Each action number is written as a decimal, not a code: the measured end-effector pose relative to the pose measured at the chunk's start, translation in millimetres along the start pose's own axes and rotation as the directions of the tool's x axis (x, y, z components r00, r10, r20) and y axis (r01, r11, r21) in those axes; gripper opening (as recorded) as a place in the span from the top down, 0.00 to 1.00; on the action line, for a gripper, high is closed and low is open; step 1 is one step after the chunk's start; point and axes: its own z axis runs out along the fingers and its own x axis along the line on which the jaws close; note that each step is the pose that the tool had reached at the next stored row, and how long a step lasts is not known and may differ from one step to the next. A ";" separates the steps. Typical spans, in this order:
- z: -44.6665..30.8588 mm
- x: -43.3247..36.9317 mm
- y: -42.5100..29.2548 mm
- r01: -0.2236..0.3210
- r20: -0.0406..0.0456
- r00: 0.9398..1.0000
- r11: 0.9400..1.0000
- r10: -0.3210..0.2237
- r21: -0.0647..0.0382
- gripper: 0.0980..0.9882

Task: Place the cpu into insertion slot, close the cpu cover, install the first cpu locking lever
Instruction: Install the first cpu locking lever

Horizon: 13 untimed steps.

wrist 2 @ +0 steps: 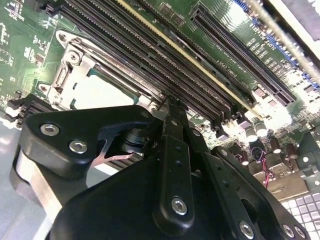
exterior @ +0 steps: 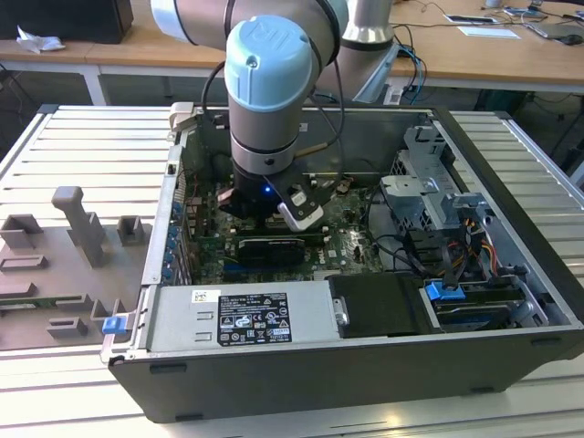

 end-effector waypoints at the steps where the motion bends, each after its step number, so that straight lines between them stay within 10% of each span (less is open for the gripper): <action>1: 0.8 0.4 -0.2 0.002 0.000 1.000 1.000 -0.002 -0.004 0.99; 13: -13.4 0.7 3.6 0.005 0.000 1.000 1.000 -0.005 -0.012 0.99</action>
